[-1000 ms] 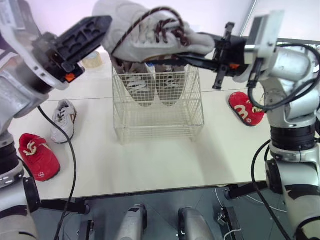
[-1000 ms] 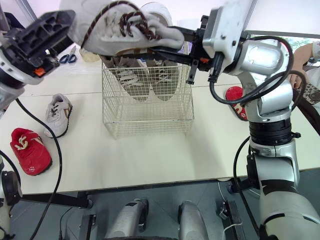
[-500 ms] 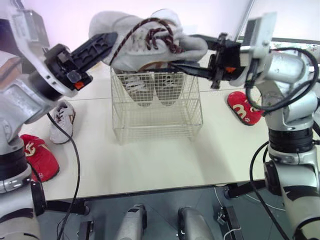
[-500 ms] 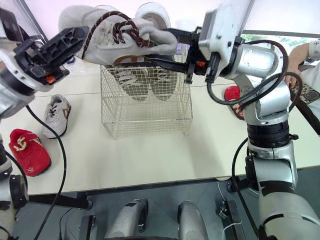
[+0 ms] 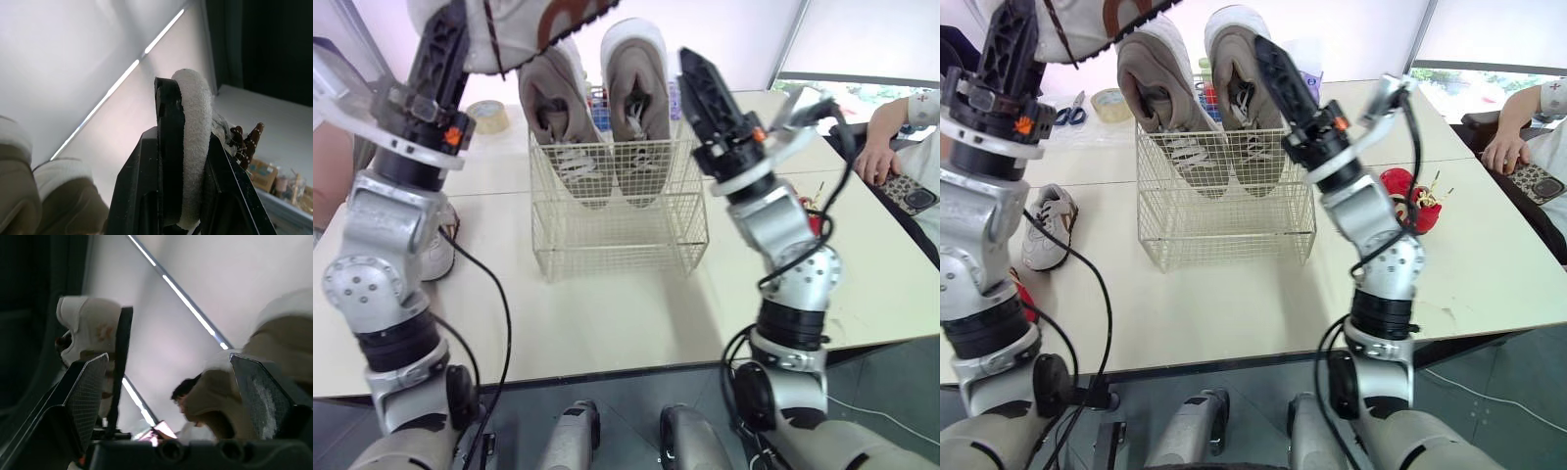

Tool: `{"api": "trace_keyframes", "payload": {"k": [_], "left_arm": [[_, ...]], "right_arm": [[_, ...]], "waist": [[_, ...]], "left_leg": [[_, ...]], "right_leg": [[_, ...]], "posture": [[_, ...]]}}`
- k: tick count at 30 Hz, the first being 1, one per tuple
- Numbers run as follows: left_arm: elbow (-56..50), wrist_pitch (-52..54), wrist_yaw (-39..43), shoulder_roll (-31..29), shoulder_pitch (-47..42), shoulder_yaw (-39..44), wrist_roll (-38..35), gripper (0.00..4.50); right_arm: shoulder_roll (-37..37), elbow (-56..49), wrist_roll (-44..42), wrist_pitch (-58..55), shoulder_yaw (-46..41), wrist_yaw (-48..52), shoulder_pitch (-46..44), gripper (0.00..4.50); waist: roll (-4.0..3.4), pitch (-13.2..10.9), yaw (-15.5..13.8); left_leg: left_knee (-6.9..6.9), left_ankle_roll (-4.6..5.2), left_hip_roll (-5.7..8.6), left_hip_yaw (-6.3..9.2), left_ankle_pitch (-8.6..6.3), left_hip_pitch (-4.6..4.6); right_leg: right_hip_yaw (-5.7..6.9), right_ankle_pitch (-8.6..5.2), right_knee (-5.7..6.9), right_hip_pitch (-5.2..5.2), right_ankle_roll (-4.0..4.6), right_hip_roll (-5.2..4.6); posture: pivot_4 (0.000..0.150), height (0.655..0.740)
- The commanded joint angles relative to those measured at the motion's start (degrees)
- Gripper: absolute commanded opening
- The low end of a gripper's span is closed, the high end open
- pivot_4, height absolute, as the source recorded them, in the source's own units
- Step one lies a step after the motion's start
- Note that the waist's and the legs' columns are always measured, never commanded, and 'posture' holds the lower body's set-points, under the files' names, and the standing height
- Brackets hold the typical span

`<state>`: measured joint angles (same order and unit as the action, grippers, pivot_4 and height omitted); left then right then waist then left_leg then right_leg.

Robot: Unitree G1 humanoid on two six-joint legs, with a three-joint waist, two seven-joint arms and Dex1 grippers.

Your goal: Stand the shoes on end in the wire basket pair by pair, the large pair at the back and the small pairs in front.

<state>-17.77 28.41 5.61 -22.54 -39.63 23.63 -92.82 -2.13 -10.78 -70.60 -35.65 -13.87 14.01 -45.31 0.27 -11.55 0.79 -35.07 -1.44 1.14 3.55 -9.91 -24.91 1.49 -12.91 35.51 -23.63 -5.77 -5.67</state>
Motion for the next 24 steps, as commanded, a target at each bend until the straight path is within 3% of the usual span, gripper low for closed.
{"api": "trace_keyframes", "payload": {"k": [1, 14, 17, 23, 24], "left_arm": [[-0.98, -1.03, 2.05, 0.97, -1.19, -1.36, 2.90, 0.29], [-2.84, -0.64, 2.27, 5.75, 3.89, -3.81, 4.85, 0.29], [-3.13, -0.58, 2.17, 5.84, 4.77, -3.72, 5.01, 0.29], [-3.72, -0.11, 1.52, 5.49, 6.18, -4.27, 5.95, 0.29], [-4.14, 0.48, 1.59, 5.08, 6.59, -4.54, 5.79, 0.79]], "right_arm": [[-2.49, -0.66, 0.36, 3.21, 1.57, 0.19, -3.97, 4.33], [-3.98, 5.64, 7.83, 10.38, 3.99, 6.41, -10.96, 4.33], [-3.87, 5.70, 7.91, 10.21, 4.25, 6.86, -11.04, 3.42], [-3.17, 5.32, 7.92, 9.36, 4.28, 7.34, -11.08, 0.64], [-2.90, 5.24, 7.84, 9.20, 4.15, 7.32, -11.28, 0.55]], "waist": [[0.00, 0.00, -0.03], [0.00, 0.00, 0.08], [0.00, 0.00, 0.11], [0.00, 0.00, 0.07], [0.00, 0.00, 0.07]], "left_leg": [[0.00, 0.00, 0.00, 0.00, 0.00, 0.00], [0.05, 0.00, -0.02, 0.08, 0.00, 0.00], [0.06, 0.00, -0.02, 0.09, 0.00, 0.00], [0.07, 0.00, -0.03, 0.09, 0.00, 0.00], [0.07, 0.00, -0.03, 0.09, -0.01, 0.00]], "right_leg": [[0.00, 0.00, 0.00, 0.00, 0.00, 0.01], [0.00, -0.01, -0.04, 0.00, 0.00, 0.09], [0.00, -0.01, -0.05, 0.00, 0.01, 0.09], [0.00, -0.01, -0.07, 0.00, 0.01, 0.09], [0.00, -0.01, -0.07, 0.00, 0.01, 0.09]], "posture": [[0.150, 0.7400], [0.150, 0.7400], [0.150, 0.7400], [0.150, 0.7400], [0.150, 0.7400]]}}
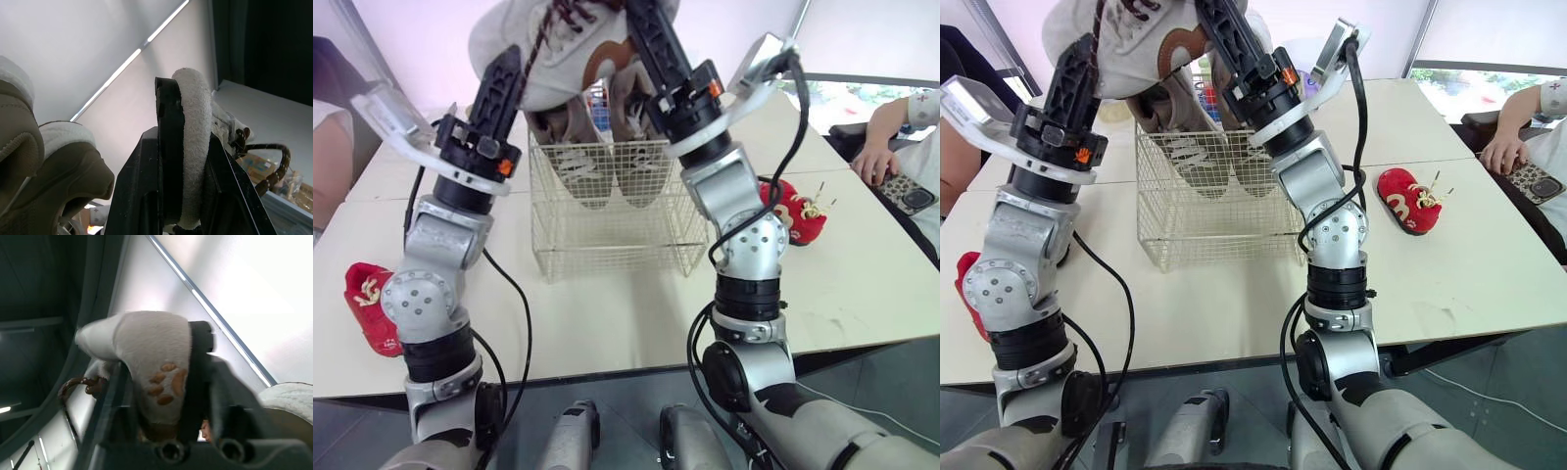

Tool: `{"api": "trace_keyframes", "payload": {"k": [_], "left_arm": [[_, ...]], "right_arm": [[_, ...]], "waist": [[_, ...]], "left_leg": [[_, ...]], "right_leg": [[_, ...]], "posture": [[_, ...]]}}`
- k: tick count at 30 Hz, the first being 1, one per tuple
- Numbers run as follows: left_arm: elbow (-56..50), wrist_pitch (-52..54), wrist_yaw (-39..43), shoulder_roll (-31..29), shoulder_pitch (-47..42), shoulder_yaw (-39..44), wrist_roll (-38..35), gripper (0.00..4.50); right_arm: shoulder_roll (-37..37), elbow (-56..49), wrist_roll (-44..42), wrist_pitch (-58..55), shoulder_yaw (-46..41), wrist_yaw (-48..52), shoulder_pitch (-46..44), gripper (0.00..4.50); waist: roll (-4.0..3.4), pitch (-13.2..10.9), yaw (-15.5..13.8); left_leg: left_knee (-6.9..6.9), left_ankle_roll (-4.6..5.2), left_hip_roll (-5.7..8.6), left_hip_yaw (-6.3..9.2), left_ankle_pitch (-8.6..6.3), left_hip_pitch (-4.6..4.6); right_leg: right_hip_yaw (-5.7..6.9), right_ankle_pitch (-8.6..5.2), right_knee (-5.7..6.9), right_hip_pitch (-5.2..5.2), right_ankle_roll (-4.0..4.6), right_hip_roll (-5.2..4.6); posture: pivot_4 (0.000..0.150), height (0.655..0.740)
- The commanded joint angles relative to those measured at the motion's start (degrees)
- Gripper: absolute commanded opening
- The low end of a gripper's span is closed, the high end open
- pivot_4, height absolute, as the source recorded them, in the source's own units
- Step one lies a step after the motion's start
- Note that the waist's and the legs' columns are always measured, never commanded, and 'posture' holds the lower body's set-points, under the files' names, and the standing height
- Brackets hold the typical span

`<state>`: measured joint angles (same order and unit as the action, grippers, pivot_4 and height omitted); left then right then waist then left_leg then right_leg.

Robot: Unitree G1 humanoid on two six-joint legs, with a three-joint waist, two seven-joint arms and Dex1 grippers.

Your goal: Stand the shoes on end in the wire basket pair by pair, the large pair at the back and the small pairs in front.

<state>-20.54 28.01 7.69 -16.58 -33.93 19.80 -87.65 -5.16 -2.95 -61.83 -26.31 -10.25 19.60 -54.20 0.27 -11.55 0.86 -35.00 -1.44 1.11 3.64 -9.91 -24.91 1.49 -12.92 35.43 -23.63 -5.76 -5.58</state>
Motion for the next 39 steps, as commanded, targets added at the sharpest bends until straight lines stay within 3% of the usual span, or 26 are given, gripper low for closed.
{"api": "trace_keyframes", "payload": {"k": [1, 2, 6, 10, 13, 18, 24, 39], "left_arm": [[-1.80, 1.44, -0.49, -1.25, 1.26, -0.96, 0.40, 1.31], [-2.41, 2.26, -0.58, -2.10, 1.94, -1.37, 0.85, 1.55], [-4.14, 4.55, -1.65, -5.81, 5.21, -2.19, 3.55, 3.62], [-10.23, 7.66, -3.68, -12.70, 10.27, -2.55, 8.21, 3.62], [-15.62, 8.70, -5.61, -15.27, 13.34, -2.88, 6.66, 3.62], [-22.49, 8.76, -10.42, -16.77, 20.04, -3.18, 5.47, 3.62], [-26.62, 11.05, -8.28, -22.76, 27.88, -3.23, 6.92, 3.62], [-24.26, 10.76, -2.01, -31.05, 33.01, 1.49, 5.16, 3.62]], "right_arm": [[0.42, -2.61, -0.86, -0.20, 0.40, 1.73, -2.59, 0.55], [1.13, -2.37, -0.53, 0.01, 0.04, 2.16, -3.05, 0.55], [6.11, 0.14, 0.91, 0.63, -2.06, 5.60, -5.18, 0.55], [20.52, 7.11, 8.28, 1.77, -2.35, 17.85, -8.74, 0.55], [30.16, 12.88, 14.51, 4.04, 0.06, 28.88, -10.70, 0.55], [39.06, 24.90, 23.22, 9.03, 2.77, 41.91, -15.40, 0.55], [40.01, 36.93, 34.19, 19.22, 7.44, 50.12, -17.61, 0.55], [37.13, 44.91, 39.48, 20.23, 8.79, 59.91, -17.01, 0.55]], "waist": [[0.00, 0.00, 0.03], [0.00, 0.00, 0.04], [-0.01, -0.01, 0.03], [-0.03, -0.02, -0.05], [-0.02, -0.02, -0.28], [-0.02, -0.02, 0.24], [0.00, -0.02, 0.13], [-0.04, -0.07, -0.02]], "left_leg": [[0.00, 0.00, 0.00, 0.00, 0.00, 0.00], [0.00, 0.00, 0.00, 0.00, 0.00, 0.00], [0.02, 0.00, 0.00, 0.00, 0.00, -0.01], [0.05, -0.01, 0.00, -0.01, -0.01, -0.02], [0.02, -0.02, 0.02, 0.00, -0.01, -0.29], [0.22, -0.01, 0.06, -0.34, -0.01, -0.50], [0.30, -0.01, -0.04, -0.37, -0.01, -0.38], [0.28, -0.06, 0.09, -0.68, -0.01, -0.48]], "right_leg": [[0.00, 0.00, -0.01, 0.00, 0.00, 0.00], [0.00, 0.00, -0.01, 0.00, 0.00, 0.00], [0.00, 0.00, -0.05, -0.01, 0.00, 0.00], [0.00, 0.00, -0.14, 0.00, 0.01, -0.01], [0.00, 0.00, -0.28, -0.15, 0.01, -0.02], [-0.46, 0.01, -0.27, -0.63, 0.00, -0.05], [-0.57, 0.00, -0.15, -0.73, 0.01, 0.10], [-1.07, 0.02, -0.23, -0.85, 0.02, 0.11]], "posture": [[0.150, 0.7400], [0.150, 0.7400], [0.150, 0.7400], [0.150, 0.7400], [0.150, 0.7400], [0.150, 0.7400], [0.150, 0.7400], [0.150, 0.7400]]}}
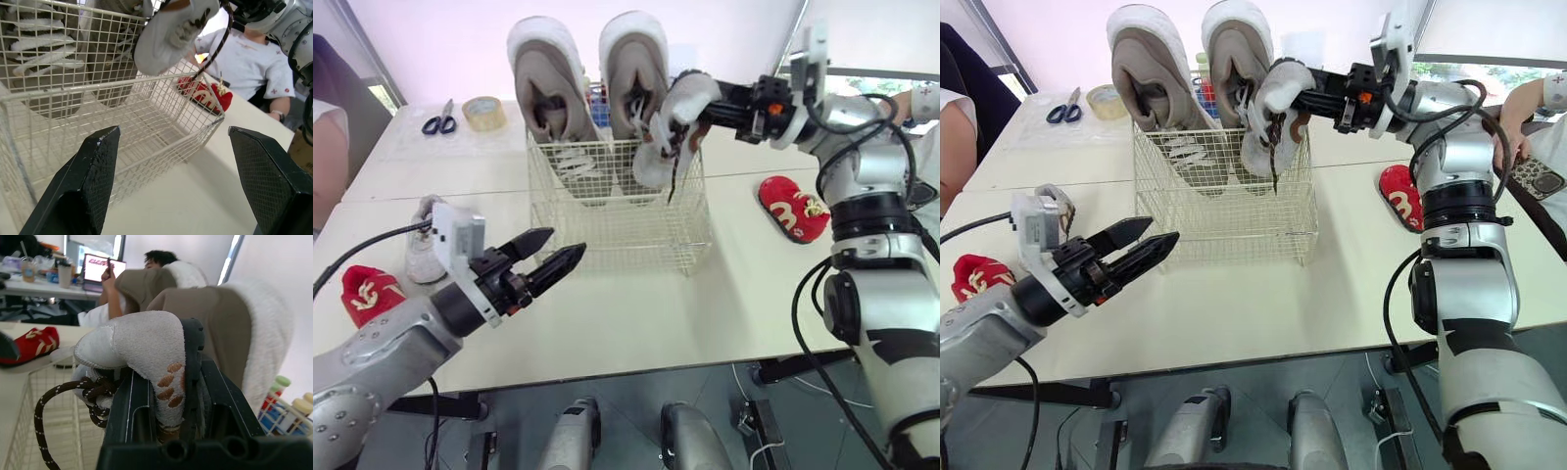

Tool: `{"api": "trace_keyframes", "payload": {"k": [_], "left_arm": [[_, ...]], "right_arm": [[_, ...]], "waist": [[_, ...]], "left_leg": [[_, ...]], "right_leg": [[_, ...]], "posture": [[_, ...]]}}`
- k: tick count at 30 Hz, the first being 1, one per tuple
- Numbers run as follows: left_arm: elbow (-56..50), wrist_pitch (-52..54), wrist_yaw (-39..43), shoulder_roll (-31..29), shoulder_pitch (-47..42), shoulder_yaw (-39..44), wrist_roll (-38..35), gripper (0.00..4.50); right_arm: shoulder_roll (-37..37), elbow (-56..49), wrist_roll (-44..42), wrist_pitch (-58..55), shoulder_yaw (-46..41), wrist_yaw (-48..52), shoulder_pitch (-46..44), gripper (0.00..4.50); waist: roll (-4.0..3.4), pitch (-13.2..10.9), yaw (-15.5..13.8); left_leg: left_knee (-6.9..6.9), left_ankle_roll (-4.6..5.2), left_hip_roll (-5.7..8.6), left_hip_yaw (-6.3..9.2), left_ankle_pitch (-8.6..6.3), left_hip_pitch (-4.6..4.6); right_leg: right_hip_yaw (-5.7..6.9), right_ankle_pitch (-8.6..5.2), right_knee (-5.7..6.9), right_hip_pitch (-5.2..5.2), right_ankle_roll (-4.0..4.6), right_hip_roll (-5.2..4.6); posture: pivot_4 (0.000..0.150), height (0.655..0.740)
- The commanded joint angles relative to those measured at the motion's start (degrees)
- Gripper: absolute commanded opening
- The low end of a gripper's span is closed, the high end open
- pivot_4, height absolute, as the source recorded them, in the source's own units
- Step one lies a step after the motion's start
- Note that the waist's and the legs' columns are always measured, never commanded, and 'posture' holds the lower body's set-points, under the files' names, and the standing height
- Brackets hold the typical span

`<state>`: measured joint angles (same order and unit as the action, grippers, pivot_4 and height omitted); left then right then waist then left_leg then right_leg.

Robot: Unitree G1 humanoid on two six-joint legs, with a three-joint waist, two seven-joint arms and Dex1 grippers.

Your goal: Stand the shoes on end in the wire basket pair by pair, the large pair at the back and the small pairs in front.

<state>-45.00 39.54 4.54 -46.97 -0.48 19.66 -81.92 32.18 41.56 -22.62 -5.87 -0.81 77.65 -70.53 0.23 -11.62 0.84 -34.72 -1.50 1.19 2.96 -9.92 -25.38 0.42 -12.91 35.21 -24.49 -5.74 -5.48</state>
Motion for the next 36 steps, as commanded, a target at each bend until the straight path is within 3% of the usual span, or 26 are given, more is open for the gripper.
{"api": "trace_keyframes", "payload": {"k": [1, 2, 8, 9, 22, 25, 31, 33, 36], "left_arm": [[0.44, -0.83, 1.29, -0.68, -0.58, 1.53, -0.48, 3.62], [0.71, -0.88, 1.42, -0.64, -0.75, 1.42, -0.37, 3.68], [0.93, -1.08, 1.54, -0.05, -0.94, 0.82, 0.04, 3.68], [0.98, -1.09, 1.63, 0.02, -0.82, 0.82, 0.16, 3.68], [4.67, -0.62, 3.33, -2.10, 0.68, 7.19, -2.28, 3.68], [8.74, -1.14, 2.16, -3.75, -1.15, 12.22, -4.02, 4.45], [25.51, 4.96, -4.76, -15.53, -3.29, 21.20, 7.01, 4.45], [33.05, 8.86, -4.49, -21.29, -3.41, 19.26, 13.76, 4.45], [42.70, 12.16, -4.46, -25.77, -6.29, 14.61, 21.12, 4.45]], "right_arm": [[-0.30, 1.15, 0.70, 0.10, -0.56, 2.13, -0.55, 0.55], [-0.41, 1.93, 1.10, 0.44, -0.57, 2.25, -0.54, 1.53], [-0.17, 3.47, 2.29, 1.14, -1.57, 1.93, -0.27, 4.31], [0.11, 3.24, 2.33, 0.98, -1.71, 1.91, -0.17, 4.46], [6.10, -11.27, -2.75, -9.96, -6.90, -1.33, 3.70, 4.46], [7.92, -17.16, -6.98, -15.78, -9.83, -2.15, 3.40, 4.50], [9.82, -38.70, -26.02, -41.37, -10.37, -1.48, 5.79, 4.50], [11.11, -45.97, -28.45, -45.46, -6.95, 0.33, 9.59, 4.50], [12.93, -51.67, -25.15, -43.37, -1.89, 2.33, 14.89, 4.50]], "waist": [[0.00, 0.00, 0.00], [0.00, 0.00, 0.01], [0.00, 0.00, 0.04], [0.00, 0.00, 0.04], [0.00, 0.00, -0.04], [0.00, 0.00, -0.04], [0.01, 0.00, 0.28], [0.10, 0.05, 0.20], [0.10, 0.05, 0.13]], "left_leg": [[0.01, 0.00, 0.00, 0.00, 0.00, 0.00], [0.00, 0.00, 0.00, 0.00, 0.00, 0.00], [-0.04, 0.00, 0.00, -0.02, 0.00, 0.00], [-0.03, 0.00, 0.00, -0.01, 0.00, 0.00], [-0.10, 0.00, -0.01, 0.00, 0.01, 0.03], [-0.10, 0.00, -0.02, 0.00, 0.01, 0.04], [-0.06, 0.00, -0.12, 0.00, 0.00, 0.10], [-0.02, 0.01, -0.17, 0.06, 0.00, 0.10], [-0.04, -0.02, -0.21, -0.01, -0.02, 0.11]], "right_leg": [[0.00, 0.00, 0.00, 0.00, 0.00, 0.01], [0.00, 0.00, 0.00, 0.00, 0.00, 0.01], [-0.01, 0.01, 0.03, 0.00, 0.00, 0.01], [-0.01, 0.01, 0.04, 0.00, -0.01, 0.01], [-0.02, 0.01, 0.17, 0.01, -0.01, 0.02], [-0.02, 0.01, 0.18, 0.01, -0.01, 0.02], [-0.02, 0.00, 0.35, -0.09, -0.01, 0.07], [0.02, -0.01, 0.38, -0.10, -0.01, 0.13], [0.04, -0.01, 0.32, -0.10, -0.01, 0.15]], "posture": [[0.150, 0.7400], [0.150, 0.7400], [0.150, 0.7400], [0.150, 0.7400], [0.150, 0.7400], [0.150, 0.7400], [0.150, 0.7400], [0.150, 0.7400], [0.150, 0.7400]]}}
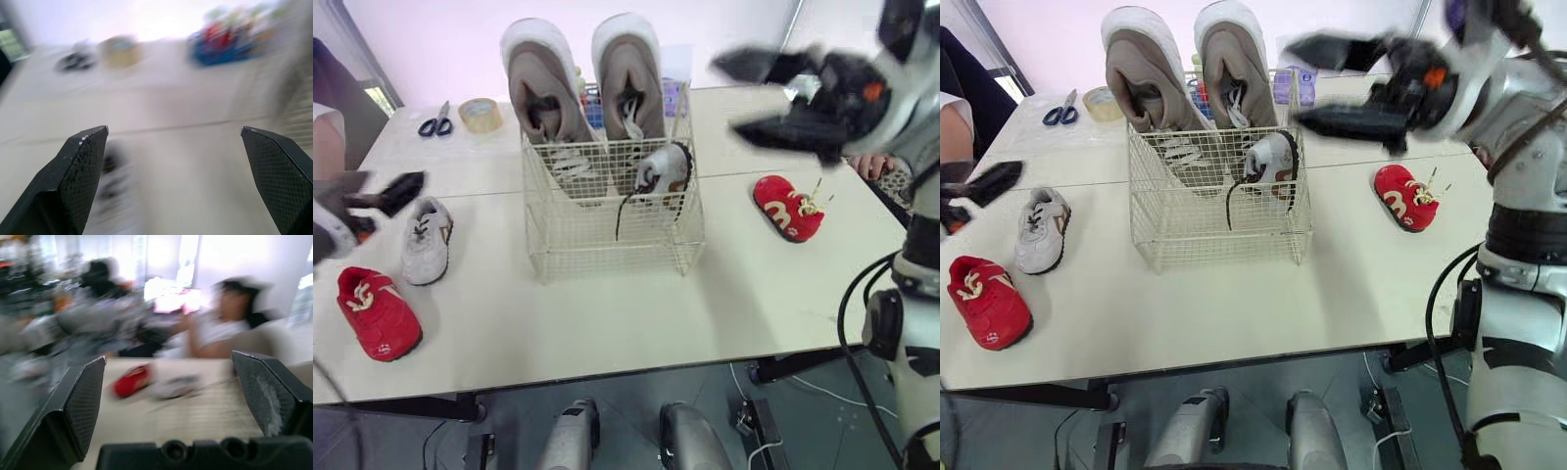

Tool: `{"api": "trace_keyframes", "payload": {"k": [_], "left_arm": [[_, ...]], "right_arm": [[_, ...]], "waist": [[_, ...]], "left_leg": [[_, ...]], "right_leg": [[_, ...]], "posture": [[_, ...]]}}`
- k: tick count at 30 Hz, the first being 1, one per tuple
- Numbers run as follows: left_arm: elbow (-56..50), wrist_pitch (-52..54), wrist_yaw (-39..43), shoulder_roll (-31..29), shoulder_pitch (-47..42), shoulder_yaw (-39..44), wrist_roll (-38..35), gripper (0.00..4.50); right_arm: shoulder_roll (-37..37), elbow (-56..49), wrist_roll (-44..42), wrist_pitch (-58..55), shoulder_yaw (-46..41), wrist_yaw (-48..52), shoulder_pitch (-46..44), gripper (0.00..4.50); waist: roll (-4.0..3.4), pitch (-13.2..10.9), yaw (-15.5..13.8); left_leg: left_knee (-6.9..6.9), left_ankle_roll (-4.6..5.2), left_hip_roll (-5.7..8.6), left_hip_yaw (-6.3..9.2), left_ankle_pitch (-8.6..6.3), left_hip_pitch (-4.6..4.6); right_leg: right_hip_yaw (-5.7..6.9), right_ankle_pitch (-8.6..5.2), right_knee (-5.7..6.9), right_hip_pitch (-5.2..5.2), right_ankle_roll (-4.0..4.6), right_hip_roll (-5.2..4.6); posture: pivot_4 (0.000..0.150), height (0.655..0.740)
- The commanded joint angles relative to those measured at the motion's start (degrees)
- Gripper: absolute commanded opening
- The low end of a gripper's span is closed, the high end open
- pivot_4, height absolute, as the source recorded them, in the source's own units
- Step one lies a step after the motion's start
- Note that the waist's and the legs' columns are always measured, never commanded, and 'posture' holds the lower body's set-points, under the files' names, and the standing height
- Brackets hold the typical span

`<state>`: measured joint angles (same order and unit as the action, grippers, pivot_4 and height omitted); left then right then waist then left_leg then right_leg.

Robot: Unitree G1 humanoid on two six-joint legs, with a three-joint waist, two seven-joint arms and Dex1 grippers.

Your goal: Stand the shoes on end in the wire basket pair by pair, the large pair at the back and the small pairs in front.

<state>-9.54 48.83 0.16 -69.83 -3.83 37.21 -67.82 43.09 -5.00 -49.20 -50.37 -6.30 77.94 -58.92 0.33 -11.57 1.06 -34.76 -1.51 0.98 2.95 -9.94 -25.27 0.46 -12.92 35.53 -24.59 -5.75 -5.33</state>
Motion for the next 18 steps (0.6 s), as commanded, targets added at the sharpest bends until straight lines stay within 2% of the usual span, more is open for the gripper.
{"api": "trace_keyframes", "payload": {"k": [1, 5, 9, 11, 18], "left_arm": [[9.16, 3.47, 0.33, -3.44, -4.27, -4.35, 8.98, 4.45], [19.59, 3.37, 3.79, -2.66, -15.81, -16.48, 19.04, 4.45], [28.36, 3.77, 9.33, 0.52, -25.16, -23.75, 26.04, 4.45], [32.44, 3.11, 12.49, 1.86, -28.06, -26.71, 29.80, 4.45], [52.33, -2.22, 22.05, 9.02, -38.90, -35.33, 43.23, 4.45]], "right_arm": [[2.48, -5.97, 2.52, 2.15, 4.74, 2.54, 4.41, 4.50], [2.08, -5.80, 10.04, 9.82, 9.57, 2.40, 7.13, 4.50], [2.22, -6.52, 11.67, 11.62, 10.78, 2.39, 8.26, 4.50], [2.41, -7.13, 11.61, 11.58, 10.72, 2.23, 8.82, 4.50], [2.90, -8.47, 12.02, 11.00, 9.98, 0.17, 9.88, 4.50]], "waist": [[0.00, 0.00, -0.06], [0.06, 0.00, -0.54], [0.27, 0.06, -0.47], [0.39, 0.08, -0.44], [0.46, 0.06, -0.30]], "left_leg": [[-0.01, -0.11, 0.00, -0.12, -0.07, -0.02], [-0.13, -0.17, -0.03, -0.55, -0.10, -0.10], [-0.17, -0.18, -0.19, -1.00, -0.10, -0.15], [-0.17, -0.18, -0.18, -1.10, -0.11, -0.15], [-0.19, -0.12, -0.56, -1.21, -0.07, -0.12]], "right_leg": [[0.00, 0.00, -0.04, -0.05, 0.00, -0.07], [0.00, 0.01, -0.18, -0.17, 0.00, -0.28], [-0.04, 0.04, -0.35, -0.23, 0.01, -0.35], [-0.06, 0.68, -0.36, -0.28, -0.12, -0.39], [-0.06, 0.72, -0.23, -0.43, -0.24, -0.05]], "posture": [[0.150, 0.7400], [0.150, 0.7400], [0.150, 0.7400], [0.150, 0.7400], [0.150, 0.7400]]}}
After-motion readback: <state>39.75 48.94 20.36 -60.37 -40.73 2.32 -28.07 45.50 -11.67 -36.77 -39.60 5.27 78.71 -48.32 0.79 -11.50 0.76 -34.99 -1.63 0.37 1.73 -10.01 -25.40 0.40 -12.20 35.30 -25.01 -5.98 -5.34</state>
